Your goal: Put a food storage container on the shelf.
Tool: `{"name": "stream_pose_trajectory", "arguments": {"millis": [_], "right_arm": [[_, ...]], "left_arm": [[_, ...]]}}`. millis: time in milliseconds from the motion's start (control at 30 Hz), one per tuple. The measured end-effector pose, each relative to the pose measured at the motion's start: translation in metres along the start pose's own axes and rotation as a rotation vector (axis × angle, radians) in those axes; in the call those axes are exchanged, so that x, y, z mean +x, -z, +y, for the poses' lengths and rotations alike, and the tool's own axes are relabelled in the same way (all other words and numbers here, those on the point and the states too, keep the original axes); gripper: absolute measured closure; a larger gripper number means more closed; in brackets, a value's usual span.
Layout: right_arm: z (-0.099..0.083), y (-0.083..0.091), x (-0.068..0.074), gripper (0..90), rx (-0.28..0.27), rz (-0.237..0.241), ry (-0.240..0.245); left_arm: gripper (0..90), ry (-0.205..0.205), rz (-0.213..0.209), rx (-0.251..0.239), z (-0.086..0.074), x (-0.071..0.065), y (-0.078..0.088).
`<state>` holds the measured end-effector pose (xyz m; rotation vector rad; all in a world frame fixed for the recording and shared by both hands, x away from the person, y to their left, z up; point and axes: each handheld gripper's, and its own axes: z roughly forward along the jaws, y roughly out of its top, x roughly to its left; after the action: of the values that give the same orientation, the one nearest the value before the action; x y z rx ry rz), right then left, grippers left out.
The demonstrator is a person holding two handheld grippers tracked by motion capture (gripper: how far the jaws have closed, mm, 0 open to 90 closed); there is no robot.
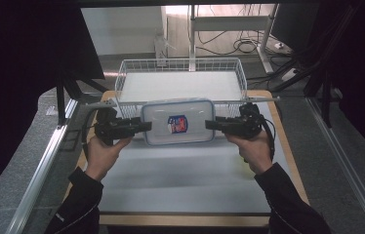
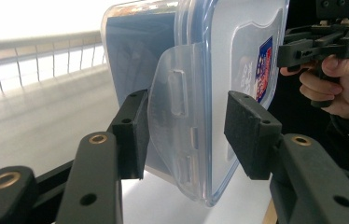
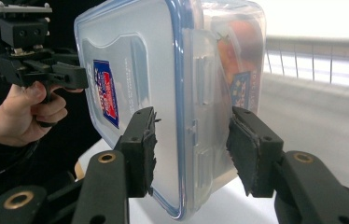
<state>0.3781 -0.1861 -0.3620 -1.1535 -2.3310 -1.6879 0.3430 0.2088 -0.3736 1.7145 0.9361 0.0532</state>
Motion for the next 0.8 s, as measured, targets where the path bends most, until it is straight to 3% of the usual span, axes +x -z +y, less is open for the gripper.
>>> {"name": "stream_pose_trajectory", "arguments": {"millis": [533,800], "right_arm": [[0.067,-0.006,-0.001,53.3,-0.043,0.004,-0.004],[0.087,-0.015,-0.013,53.2,-0.055,0.015,-0.038]], "left_arm": [[51.5,0.011,0.003,-0.038,0.059,0.015,0.009],[51.5,0.031,0.010,-0.049,0.080,0.027,0.005]]}}
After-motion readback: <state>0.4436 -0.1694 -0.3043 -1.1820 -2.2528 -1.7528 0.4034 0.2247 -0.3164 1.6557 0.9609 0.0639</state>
